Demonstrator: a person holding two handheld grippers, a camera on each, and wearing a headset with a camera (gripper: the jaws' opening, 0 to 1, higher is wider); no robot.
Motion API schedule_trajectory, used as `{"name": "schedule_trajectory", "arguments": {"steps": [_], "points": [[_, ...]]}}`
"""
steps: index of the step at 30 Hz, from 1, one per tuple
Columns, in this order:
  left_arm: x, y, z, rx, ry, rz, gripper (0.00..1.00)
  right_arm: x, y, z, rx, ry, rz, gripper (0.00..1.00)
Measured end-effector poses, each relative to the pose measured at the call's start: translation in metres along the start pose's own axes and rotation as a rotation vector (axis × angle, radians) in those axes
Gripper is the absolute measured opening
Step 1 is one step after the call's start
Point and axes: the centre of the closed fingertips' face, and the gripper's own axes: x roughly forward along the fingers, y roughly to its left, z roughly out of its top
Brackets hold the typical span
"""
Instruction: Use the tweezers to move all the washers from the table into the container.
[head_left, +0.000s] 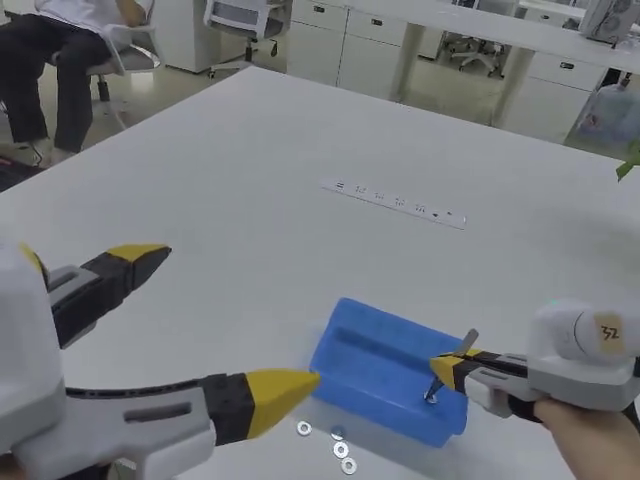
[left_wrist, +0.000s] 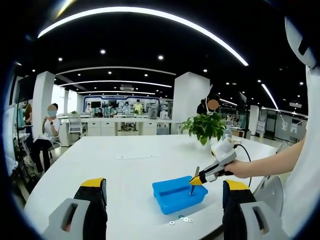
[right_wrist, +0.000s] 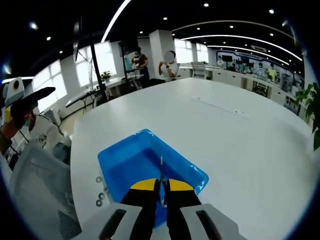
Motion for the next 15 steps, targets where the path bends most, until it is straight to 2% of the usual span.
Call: {"name": "schedule_trajectory", "arguments": {"steps": [4, 6, 9, 15], "points": [[-0.0009, 0.0005, -0.0004, -0.011, -0.001, -0.002, 0.99, -0.0005, 0.0014, -0.0016, -0.006, 0.003, -0.004, 0.03], [-0.0012, 0.0006, 0.0004, -0.007, -0.002, -0.002, 0.99, -0.0006, 0.0035, -0.0028, -0.043, 0.012, 0.003, 0.03], [-0.0014, 0.0007, 0.0020, -0.008, -0.007, -0.001, 0.99, -0.0011, 0.0053, -0.0027, -0.055, 0.013, -0.001, 0.03], [-0.0050, -0.0017, 0.0035, -0.036, -0.013, 0.010, 0.99, -0.0065, 0.0102, 0.0043, -0.058, -0.013, -0.003, 0.03]]}}
